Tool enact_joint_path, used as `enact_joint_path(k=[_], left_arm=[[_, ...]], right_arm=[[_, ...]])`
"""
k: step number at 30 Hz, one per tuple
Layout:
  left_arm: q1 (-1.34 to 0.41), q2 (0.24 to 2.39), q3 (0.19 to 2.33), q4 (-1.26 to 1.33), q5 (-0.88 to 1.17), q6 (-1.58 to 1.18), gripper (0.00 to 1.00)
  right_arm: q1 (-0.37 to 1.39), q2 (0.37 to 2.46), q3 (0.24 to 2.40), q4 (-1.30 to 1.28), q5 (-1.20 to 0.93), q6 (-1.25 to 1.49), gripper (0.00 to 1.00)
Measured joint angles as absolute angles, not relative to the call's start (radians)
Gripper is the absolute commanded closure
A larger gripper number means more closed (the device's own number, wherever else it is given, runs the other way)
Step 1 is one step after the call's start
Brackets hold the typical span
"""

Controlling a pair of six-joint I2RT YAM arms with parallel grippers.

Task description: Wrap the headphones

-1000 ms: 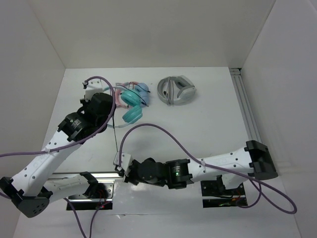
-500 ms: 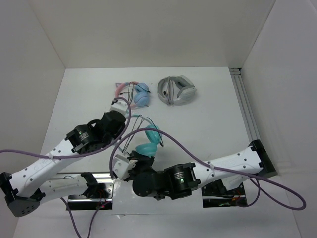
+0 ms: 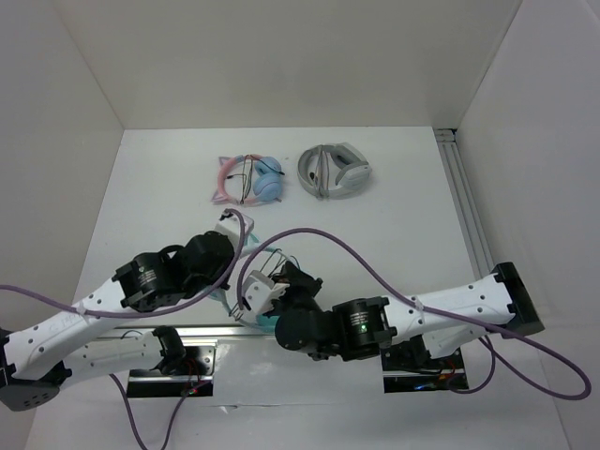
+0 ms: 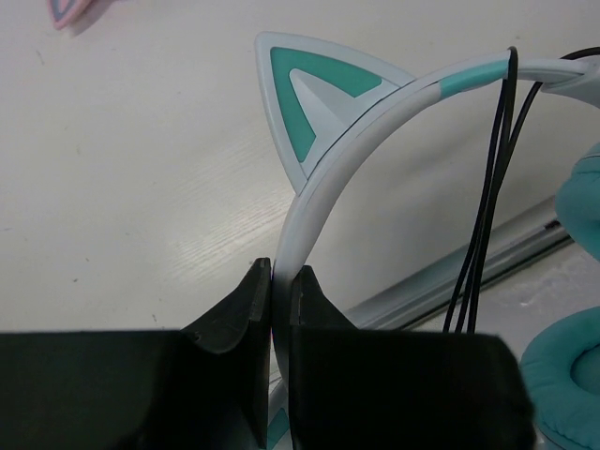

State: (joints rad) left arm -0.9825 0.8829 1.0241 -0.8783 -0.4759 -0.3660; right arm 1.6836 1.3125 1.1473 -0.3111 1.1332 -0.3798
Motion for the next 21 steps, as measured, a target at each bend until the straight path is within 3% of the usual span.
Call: enact_joint_path(k=[8,14,21], left_arm=[[-0.985,0.853,1.023,-0.847,-0.331,-0.339,1.00],[-0.984,0.822,1.053,-0.866,-0.308,-0.337,1.00],[-0.982,0.830,1.111,-0.913,-0.313,-0.314,1.00]], right_arm=[[1.607,1.257,1.085,-0.280,1.092,-0.380,0.98],[1.565,1.246,1.067,-0.271,1.053,-0.379,0.92],[1.493,1.247,1.036,-0.231,1.008,-0.376,0.92]])
